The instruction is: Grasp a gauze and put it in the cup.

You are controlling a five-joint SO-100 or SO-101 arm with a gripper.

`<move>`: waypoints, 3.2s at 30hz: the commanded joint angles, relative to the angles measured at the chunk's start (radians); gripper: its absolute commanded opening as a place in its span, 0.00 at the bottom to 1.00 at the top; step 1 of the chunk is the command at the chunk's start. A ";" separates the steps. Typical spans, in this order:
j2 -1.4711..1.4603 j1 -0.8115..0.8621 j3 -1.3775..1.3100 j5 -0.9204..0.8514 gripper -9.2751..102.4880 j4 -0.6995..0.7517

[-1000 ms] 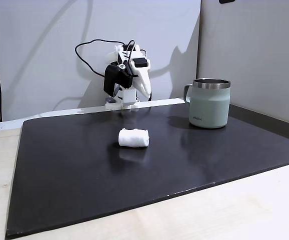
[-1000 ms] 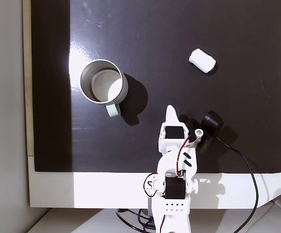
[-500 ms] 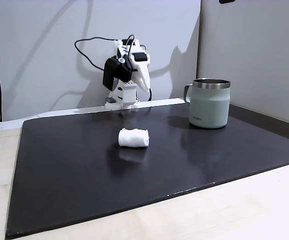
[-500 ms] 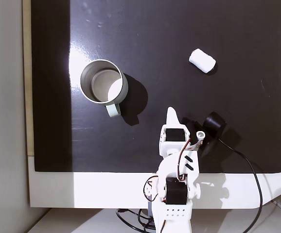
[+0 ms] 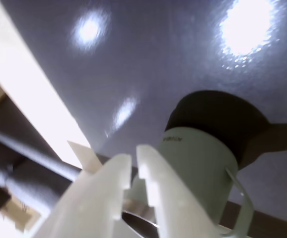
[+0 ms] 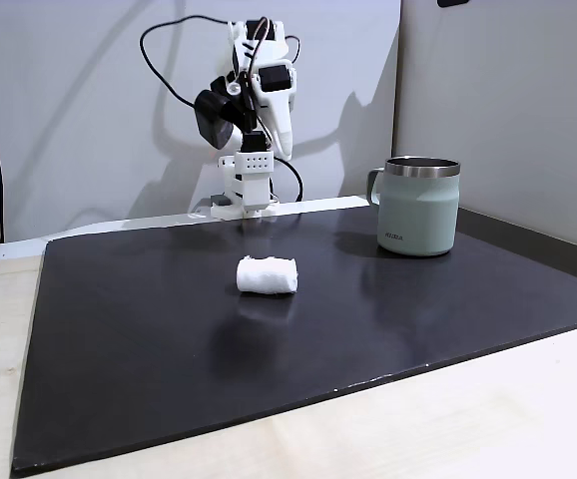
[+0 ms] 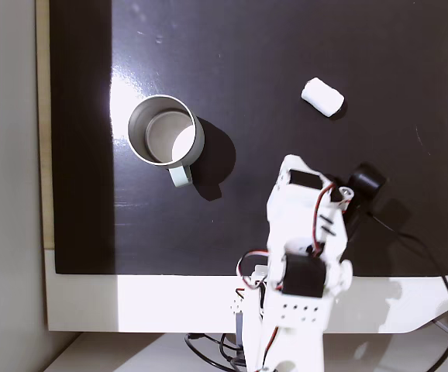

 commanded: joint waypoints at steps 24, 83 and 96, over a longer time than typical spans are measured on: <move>-0.989 0.081 -1.117 0.141 0.25 0.621; -1.678 0.112 -1.749 0.018 0.10 0.684; -1.255 0.055 -1.525 0.009 0.10 0.686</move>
